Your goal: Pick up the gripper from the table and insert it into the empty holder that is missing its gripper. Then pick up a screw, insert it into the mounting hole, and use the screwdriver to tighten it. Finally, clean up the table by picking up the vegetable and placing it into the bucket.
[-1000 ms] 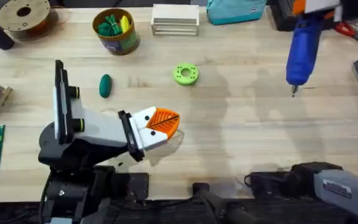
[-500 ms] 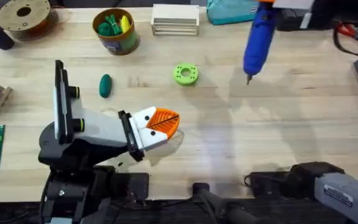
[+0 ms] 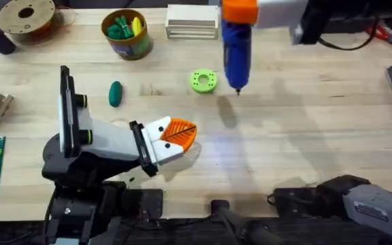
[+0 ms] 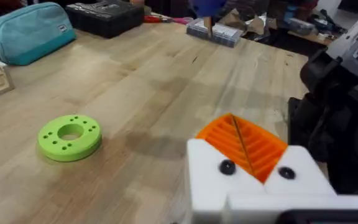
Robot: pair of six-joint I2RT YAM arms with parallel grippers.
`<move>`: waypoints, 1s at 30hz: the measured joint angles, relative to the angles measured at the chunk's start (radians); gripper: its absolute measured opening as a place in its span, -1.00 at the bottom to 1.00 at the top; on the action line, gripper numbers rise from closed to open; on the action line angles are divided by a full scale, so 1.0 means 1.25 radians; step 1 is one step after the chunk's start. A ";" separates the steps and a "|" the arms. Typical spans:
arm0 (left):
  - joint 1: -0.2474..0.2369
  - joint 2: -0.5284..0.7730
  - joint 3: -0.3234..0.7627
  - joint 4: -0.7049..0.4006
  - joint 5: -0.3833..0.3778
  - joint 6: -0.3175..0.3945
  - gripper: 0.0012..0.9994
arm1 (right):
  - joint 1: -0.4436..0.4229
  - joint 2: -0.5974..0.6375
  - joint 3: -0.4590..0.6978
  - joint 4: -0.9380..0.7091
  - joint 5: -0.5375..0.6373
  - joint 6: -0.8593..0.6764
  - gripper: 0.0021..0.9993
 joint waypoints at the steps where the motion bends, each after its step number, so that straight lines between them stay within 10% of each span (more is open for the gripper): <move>1: 0.000 0.000 0.000 0.000 0.000 0.000 -0.99 | 0.012 0.000 0.000 0.012 -0.021 -0.020 -0.99; 30: 0.000 0.000 0.000 0.000 0.000 0.000 -0.99 | 0.220 -0.001 0.000 0.191 -0.015 0.069 -0.99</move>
